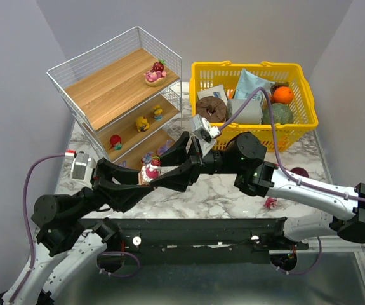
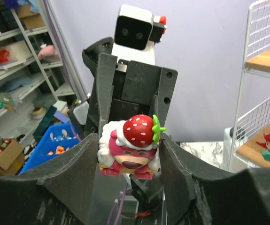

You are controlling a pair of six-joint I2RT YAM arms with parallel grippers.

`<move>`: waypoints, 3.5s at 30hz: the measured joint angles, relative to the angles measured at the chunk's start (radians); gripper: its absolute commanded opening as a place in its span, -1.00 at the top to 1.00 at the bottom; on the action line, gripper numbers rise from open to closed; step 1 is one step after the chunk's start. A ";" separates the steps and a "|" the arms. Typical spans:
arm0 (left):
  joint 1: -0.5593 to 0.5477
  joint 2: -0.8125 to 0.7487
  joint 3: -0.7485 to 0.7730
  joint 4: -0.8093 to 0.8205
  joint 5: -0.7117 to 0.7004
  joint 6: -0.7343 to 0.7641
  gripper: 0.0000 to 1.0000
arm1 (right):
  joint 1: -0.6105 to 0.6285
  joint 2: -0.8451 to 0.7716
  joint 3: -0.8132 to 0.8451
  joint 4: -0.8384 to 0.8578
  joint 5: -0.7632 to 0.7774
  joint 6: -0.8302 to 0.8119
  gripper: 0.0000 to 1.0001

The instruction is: Place and organize the plastic toys onto the shelf

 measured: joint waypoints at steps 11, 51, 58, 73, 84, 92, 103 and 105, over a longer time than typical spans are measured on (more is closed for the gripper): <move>0.000 -0.002 -0.003 0.042 -0.004 -0.023 1.00 | 0.005 0.016 -0.002 0.080 0.006 0.032 0.06; -0.001 -0.098 0.217 -0.531 -0.478 0.209 -0.98 | 0.007 0.226 0.514 -0.328 0.613 -0.167 0.99; -0.001 -0.103 0.216 -0.688 -0.571 0.258 -0.98 | 0.008 0.471 0.821 -0.495 0.793 -0.305 0.99; -0.001 -0.113 0.217 -0.765 -0.597 0.291 -0.98 | 0.011 0.616 1.043 -0.666 0.972 -0.439 0.87; -0.001 -0.113 0.217 -0.766 -0.599 0.291 -0.98 | 0.002 0.661 1.113 -0.708 0.981 -0.438 0.37; -0.001 -0.113 0.217 -0.765 -0.599 0.291 -0.98 | -0.011 0.665 1.120 -0.718 0.968 -0.414 -0.08; -0.001 -0.113 0.217 -0.765 -0.600 0.295 -0.98 | -0.027 0.667 1.132 -0.734 0.935 -0.404 -0.22; -0.001 -0.113 0.217 -0.765 -0.600 0.295 -0.97 | -0.030 0.668 1.132 -0.734 0.923 -0.401 -0.23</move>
